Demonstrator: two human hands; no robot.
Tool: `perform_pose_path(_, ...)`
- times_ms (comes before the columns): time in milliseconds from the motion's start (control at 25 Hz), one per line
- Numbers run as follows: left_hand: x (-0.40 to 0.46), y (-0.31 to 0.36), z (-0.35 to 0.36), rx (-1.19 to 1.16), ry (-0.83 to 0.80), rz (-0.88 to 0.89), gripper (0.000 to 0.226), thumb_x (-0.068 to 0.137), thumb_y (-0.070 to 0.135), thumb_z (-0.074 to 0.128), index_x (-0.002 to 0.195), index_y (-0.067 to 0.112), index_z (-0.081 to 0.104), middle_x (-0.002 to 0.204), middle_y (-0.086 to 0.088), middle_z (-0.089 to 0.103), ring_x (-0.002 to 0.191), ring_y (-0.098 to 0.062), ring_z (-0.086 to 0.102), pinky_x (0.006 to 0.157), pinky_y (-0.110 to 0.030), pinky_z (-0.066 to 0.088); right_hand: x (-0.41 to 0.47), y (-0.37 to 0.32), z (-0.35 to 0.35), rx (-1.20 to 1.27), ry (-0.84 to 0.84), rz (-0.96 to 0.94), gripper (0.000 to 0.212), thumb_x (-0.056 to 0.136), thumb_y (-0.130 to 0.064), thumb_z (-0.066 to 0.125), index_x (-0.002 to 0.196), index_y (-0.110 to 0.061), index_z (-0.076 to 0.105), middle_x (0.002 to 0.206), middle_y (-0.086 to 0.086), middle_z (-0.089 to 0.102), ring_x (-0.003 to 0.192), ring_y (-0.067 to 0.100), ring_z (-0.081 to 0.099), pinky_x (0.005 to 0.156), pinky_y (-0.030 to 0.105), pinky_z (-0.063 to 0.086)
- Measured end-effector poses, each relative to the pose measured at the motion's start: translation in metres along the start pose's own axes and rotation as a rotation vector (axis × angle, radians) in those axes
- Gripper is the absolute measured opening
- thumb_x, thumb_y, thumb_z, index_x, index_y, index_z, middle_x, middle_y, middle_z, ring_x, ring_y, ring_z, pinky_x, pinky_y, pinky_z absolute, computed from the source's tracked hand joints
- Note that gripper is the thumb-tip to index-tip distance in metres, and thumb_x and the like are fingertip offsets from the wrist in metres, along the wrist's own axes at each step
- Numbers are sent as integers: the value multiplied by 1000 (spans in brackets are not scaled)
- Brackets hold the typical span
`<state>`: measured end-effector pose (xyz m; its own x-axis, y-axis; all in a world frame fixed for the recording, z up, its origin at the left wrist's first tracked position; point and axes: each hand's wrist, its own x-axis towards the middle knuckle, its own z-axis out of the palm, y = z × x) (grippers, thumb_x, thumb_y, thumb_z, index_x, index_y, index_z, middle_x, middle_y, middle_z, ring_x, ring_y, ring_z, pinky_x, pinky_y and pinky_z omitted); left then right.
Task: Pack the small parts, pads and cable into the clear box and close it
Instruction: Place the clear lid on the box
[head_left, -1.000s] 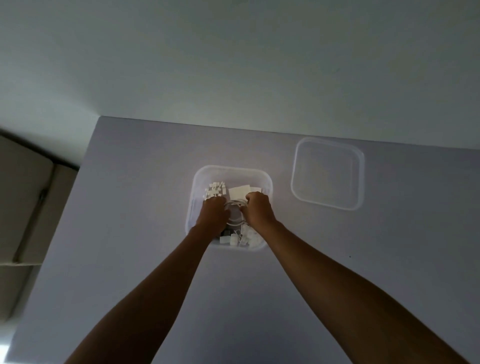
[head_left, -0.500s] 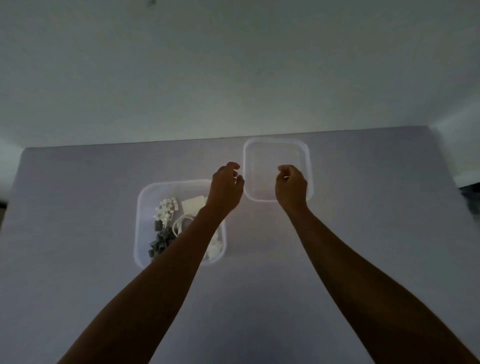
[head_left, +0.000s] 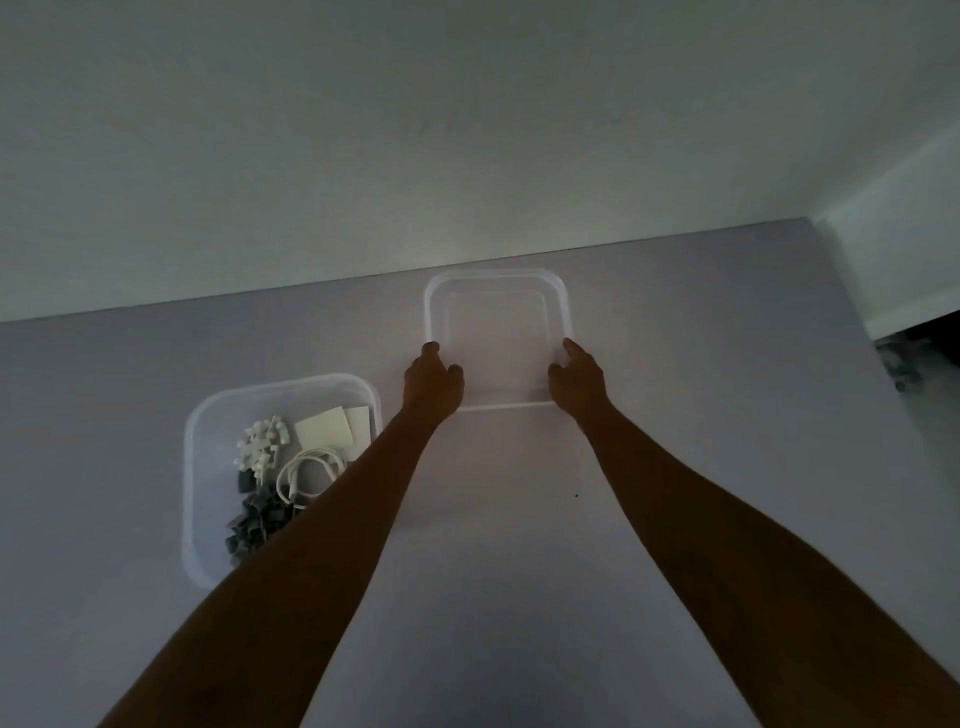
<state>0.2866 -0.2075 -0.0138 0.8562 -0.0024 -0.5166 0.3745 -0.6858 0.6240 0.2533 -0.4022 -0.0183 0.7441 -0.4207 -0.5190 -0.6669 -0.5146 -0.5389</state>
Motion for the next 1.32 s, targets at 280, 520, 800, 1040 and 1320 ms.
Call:
perform_pose_path(280, -35, 13, -48, -2, 162, 102, 58, 94, 32, 55, 141, 1, 42, 143, -19, 48, 132, -33, 44, 109, -40, 33, -43, -17, -28, 170, 111, -73, 48, 89, 6, 38, 132, -2, 57, 142, 15, 53, 133, 28, 47, 112, 32, 34)
perform_pose_path(520, -106, 19, -140, -195, 253, 214, 34, 96, 32, 46, 105, 5, 66, 106, -15, 67, 106, -35, 61, 96, -42, 46, -122, -71, -69, 575, 181, -139, 22, 86, -24, 61, 99, -11, 74, 83, 2, 71, 74, 20, 69, 85, 49, 58)
perform_pose_path(800, -207, -3, -237, -602, 217, 332, 40, 92, -2, 47, 131, 0, 53, 114, -17, 61, 101, -29, 61, 88, -41, 54, -224, -136, -92, 975, 10, -302, 26, 91, -18, 49, 93, -7, 73, 93, 14, 64, 70, 20, 62, 77, 36, 54)
perform_pose_path(1040, -248, -45, -284, -321, 423, 514, 16, 90, 25, 67, 101, 12, 68, 90, -13, 71, 76, -28, 67, 79, -42, 54, -272, -165, -78, 813, -160, -478, 33, 79, 12, 46, 91, -3, 73, 78, 9, 63, 74, 21, 55, 71, 28, 49)
perform_pose_path(1320, -219, -95, -290, -320, 610, 313, 60, 87, 53, 63, 66, -3, 55, 60, -21, 55, 55, -20, 47, 64, -33, 40, -272, -167, -25, 532, -212, -519, 27, 93, -24, 66, 118, -16, 67, 106, 0, 68, 95, 8, 61, 78, 20, 46)
